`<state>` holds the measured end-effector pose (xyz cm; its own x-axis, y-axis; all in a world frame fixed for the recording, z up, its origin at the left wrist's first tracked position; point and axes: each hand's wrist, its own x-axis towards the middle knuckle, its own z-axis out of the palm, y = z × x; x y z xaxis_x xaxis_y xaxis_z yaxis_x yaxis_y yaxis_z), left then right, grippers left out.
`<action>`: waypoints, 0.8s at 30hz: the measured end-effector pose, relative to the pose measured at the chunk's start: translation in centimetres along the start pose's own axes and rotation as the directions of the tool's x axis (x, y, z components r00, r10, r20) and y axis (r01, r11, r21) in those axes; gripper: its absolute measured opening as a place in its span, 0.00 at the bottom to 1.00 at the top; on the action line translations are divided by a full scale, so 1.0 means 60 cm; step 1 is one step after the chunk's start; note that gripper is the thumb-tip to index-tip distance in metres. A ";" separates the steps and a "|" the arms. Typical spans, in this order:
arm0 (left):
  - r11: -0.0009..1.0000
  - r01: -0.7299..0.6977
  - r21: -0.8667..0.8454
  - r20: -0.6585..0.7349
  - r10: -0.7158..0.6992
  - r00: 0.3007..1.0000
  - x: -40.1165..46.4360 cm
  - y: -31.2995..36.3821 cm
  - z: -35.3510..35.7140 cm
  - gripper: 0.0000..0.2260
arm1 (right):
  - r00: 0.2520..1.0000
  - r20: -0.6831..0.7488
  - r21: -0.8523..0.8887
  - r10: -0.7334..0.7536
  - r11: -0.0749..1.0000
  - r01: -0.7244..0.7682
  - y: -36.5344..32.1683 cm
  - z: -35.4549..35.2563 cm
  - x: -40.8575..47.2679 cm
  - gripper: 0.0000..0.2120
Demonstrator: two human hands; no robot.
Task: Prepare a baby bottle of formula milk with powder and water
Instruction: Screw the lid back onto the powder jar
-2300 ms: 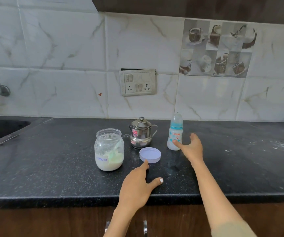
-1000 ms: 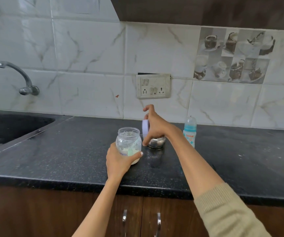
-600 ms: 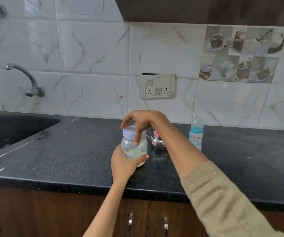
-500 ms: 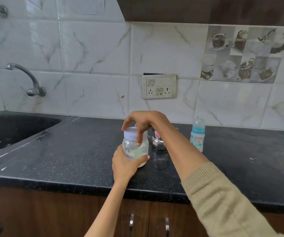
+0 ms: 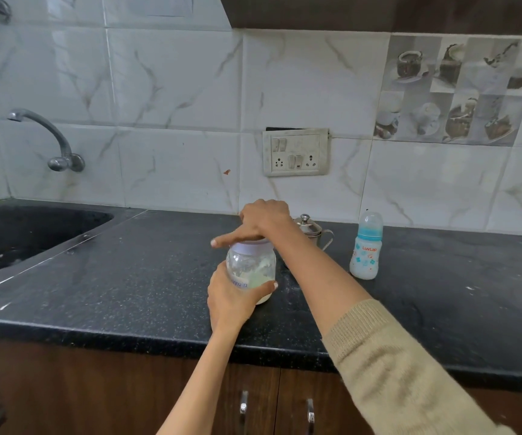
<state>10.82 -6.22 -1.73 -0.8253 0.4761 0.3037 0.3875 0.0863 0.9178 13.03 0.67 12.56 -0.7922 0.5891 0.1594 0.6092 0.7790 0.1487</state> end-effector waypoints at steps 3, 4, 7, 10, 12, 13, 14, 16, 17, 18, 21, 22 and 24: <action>1.000 -0.009 -0.006 0.000 0.009 1.000 0.000 -0.002 -0.001 0.40 | 0.991 0.070 -0.074 0.114 0.991 -0.109 0.003 -0.013 0.001 0.41; 1.000 -0.008 -0.004 0.001 0.008 1.000 0.000 -0.003 -0.001 0.39 | 0.981 0.118 -0.057 0.154 0.987 -0.148 0.009 -0.020 -0.001 0.42; 1.000 -0.001 -0.005 -0.002 0.001 1.000 0.001 -0.004 -0.001 0.39 | 0.956 0.227 0.087 0.186 0.974 -0.211 0.034 -0.037 -0.003 0.43; 1.000 0.006 0.009 -0.006 -0.006 1.000 0.002 -0.003 0.000 0.40 | 0.966 0.255 0.216 0.035 0.972 -0.093 0.058 -0.044 -0.002 0.34; 1.000 0.011 0.013 -0.005 -0.011 1.000 0.002 -0.001 0.000 0.41 | 0.963 0.255 0.249 -0.086 0.968 0.021 0.061 -0.043 -0.006 0.28; 1.000 0.014 0.020 -0.006 -0.014 1.000 0.003 -0.001 0.001 0.41 | 0.961 0.246 0.261 -0.126 0.963 0.059 0.059 -0.043 -0.009 0.29; 1.000 0.017 0.026 -0.007 -0.017 1.000 0.003 -0.001 0.001 0.40 | 0.960 0.240 0.267 -0.145 0.961 0.079 0.057 -0.043 -0.011 0.31; 1.000 0.020 0.024 -0.011 -0.020 1.000 0.004 -0.001 0.002 0.40 | 0.966 0.221 0.227 -0.131 0.971 0.080 0.052 -0.041 -0.011 0.29; 1.000 0.021 0.023 -0.014 -0.021 1.000 0.003 -0.001 0.002 0.40 | 0.975 0.199 0.197 -0.099 0.979 0.059 0.048 -0.038 -0.009 0.29; 1.000 0.020 0.022 -0.017 -0.019 1.000 0.003 -0.001 0.002 0.40 | 0.985 0.166 0.161 -0.053 0.987 0.025 0.043 -0.034 -0.010 0.30; 1.000 0.004 0.015 -0.014 -0.003 1.000 0.002 -0.003 0.000 0.39 | 0.998 0.021 0.024 0.054 0.998 -0.054 0.030 -0.008 -0.005 0.34; 1.000 0.000 0.011 -0.013 0.000 1.000 0.002 -0.004 0.000 0.39 | 0.998 -0.022 -0.022 0.063 0.998 -0.064 0.029 -0.001 -0.003 0.35; 1.000 -0.002 0.007 -0.010 0.003 1.000 0.003 -0.005 0.000 0.39 | 0.994 -0.070 -0.001 0.078 0.997 -0.079 0.036 0.001 -0.001 0.37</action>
<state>10.56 -6.19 -1.92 -0.8285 0.4672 0.3087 0.3924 0.0911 0.9153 14.40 2.31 12.78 -0.7376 0.6318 0.2382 0.6696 0.7300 0.1371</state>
